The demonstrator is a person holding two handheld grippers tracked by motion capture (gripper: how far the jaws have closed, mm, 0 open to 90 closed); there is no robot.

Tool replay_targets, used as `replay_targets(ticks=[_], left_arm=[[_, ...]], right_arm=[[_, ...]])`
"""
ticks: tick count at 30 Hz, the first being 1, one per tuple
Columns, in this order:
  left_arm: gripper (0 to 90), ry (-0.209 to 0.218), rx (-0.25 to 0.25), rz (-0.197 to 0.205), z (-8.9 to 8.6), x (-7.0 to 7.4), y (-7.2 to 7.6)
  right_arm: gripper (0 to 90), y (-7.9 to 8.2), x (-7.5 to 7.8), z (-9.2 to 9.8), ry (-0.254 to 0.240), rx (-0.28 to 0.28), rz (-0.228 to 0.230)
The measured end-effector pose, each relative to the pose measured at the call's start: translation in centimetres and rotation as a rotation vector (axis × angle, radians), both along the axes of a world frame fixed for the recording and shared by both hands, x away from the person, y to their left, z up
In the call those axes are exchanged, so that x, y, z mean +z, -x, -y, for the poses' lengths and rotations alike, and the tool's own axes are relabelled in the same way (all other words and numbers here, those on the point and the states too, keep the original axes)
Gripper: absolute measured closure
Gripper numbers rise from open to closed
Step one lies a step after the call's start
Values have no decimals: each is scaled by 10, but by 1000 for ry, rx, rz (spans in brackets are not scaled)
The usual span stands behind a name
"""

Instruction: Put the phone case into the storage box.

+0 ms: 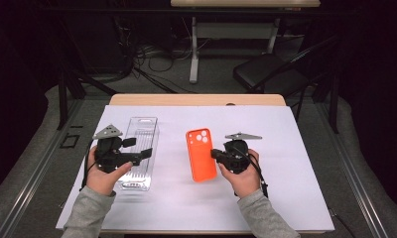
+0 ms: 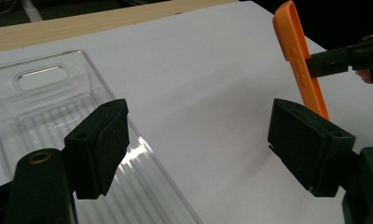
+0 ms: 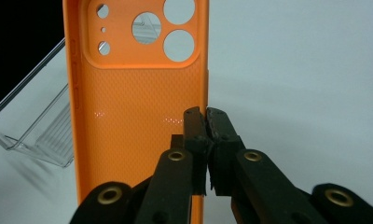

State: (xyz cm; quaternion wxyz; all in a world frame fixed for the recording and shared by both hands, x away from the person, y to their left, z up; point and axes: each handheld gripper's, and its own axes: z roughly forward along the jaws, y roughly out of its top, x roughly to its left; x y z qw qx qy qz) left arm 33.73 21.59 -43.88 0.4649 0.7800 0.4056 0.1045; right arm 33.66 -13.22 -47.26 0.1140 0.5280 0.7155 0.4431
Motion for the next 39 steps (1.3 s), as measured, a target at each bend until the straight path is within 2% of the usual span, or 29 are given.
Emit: replay_targets(ticks=[7, 15, 20, 23, 28, 35, 39], left_arm=[[209, 2, -57, -23, 24, -3, -3], [211, 12, -138, -17, 54, -5, -4], [264, 13, -190, -21, 69, -8, 0], [276, 36, -211, -42, 77, -11, 2], [327, 81, -251, -80, 82, -18, 4], [381, 141, -261, -148, 80, -26, 4], [418, 165, -265, -168, 79, -28, 3]], right_arm=[[876, 1, 2, 7, -7, -27, 22], [877, 4, 3, 8, -4, -38, 52], [877, 6, 4, 8, -8, -43, 69], [877, 7, 4, 8, -8, -41, 76], [877, 10, 3, 6, -5, -36, 82], [877, 12, 3, 3, -1, -28, 88], [877, 14, 2, 2, 2, -23, 95]])
